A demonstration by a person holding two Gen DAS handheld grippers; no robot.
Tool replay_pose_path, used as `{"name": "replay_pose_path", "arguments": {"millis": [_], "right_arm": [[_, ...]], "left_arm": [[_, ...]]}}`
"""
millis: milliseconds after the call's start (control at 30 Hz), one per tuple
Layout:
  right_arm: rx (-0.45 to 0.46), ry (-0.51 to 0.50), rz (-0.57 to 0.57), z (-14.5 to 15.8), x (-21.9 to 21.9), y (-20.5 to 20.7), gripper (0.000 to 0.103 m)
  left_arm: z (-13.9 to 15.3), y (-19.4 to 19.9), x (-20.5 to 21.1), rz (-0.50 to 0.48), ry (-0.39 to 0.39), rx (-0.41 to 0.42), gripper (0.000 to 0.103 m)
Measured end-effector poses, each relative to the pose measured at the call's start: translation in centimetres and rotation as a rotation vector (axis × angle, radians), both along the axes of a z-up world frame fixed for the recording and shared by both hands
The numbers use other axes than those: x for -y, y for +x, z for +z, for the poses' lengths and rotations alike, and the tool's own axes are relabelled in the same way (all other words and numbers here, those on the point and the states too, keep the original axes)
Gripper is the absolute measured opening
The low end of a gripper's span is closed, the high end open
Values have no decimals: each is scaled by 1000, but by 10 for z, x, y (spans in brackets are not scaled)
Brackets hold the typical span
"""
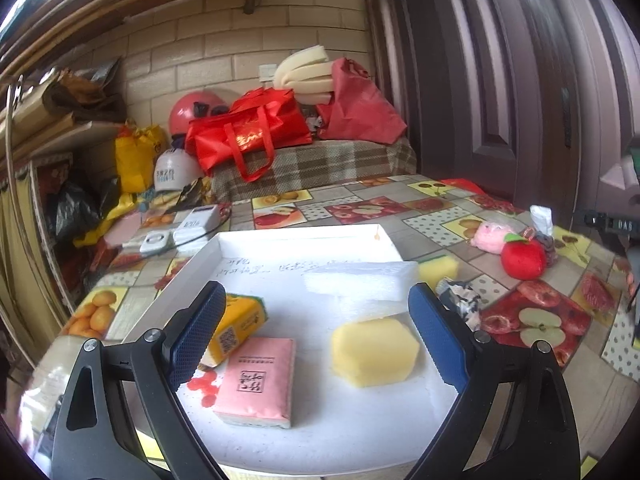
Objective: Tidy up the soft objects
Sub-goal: 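Grasp the blue-white patterned cloth with the left tool while the right tool grasps the red apple plush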
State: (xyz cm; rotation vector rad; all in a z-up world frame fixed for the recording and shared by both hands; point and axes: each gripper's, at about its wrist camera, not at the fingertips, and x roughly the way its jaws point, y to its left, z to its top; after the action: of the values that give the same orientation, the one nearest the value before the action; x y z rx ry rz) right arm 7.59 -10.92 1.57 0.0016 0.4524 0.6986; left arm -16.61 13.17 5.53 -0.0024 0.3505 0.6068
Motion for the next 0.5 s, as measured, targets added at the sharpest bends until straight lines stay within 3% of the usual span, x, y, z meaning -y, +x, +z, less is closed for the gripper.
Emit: {"name": "replay_pose_path", "arguments": {"millis": [133,300,433,500], "right_arm": [[-10,-10,93,-1,5,0,103],[70,-180,281,-6,-33,-25,103],[60,-269,375,-15,-77,-33,94],[85,-289,341,-17,-91,-28,93]], "left_arm": [[0,18,29,-125,15,-29,93],[-6,55,50,-323,-102,-113,93],[-12,88,55,-303,-175,-177,93],[-12,96,53,-263,-181,-177,93]]}}
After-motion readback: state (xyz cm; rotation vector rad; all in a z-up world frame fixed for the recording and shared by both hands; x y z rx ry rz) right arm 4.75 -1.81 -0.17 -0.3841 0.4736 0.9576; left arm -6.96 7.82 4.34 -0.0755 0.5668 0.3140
